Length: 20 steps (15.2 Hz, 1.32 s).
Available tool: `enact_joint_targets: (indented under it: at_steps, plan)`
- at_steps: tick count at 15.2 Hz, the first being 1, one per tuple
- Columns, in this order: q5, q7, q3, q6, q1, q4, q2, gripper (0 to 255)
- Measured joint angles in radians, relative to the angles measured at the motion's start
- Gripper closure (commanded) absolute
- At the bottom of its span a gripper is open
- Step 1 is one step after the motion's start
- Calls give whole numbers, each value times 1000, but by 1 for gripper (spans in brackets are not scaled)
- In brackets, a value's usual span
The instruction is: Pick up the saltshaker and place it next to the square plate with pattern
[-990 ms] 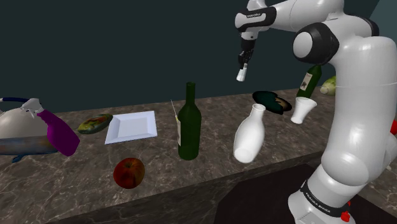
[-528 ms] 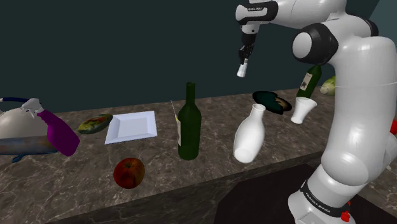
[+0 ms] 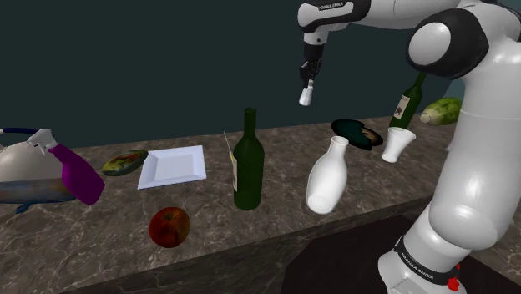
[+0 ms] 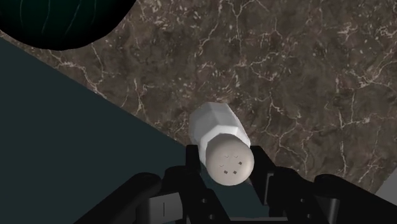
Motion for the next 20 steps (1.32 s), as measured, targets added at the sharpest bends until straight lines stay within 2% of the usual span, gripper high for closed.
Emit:
enact_joint_targets:
  at_steps: [8,16,20]
  plan:
    - [-49,189,63,21,125,-122,-93,255]
    - [-73,367,134,10,230,-154,-121,255]
    - [-80,460,173,-14,284,-125,-110,255]
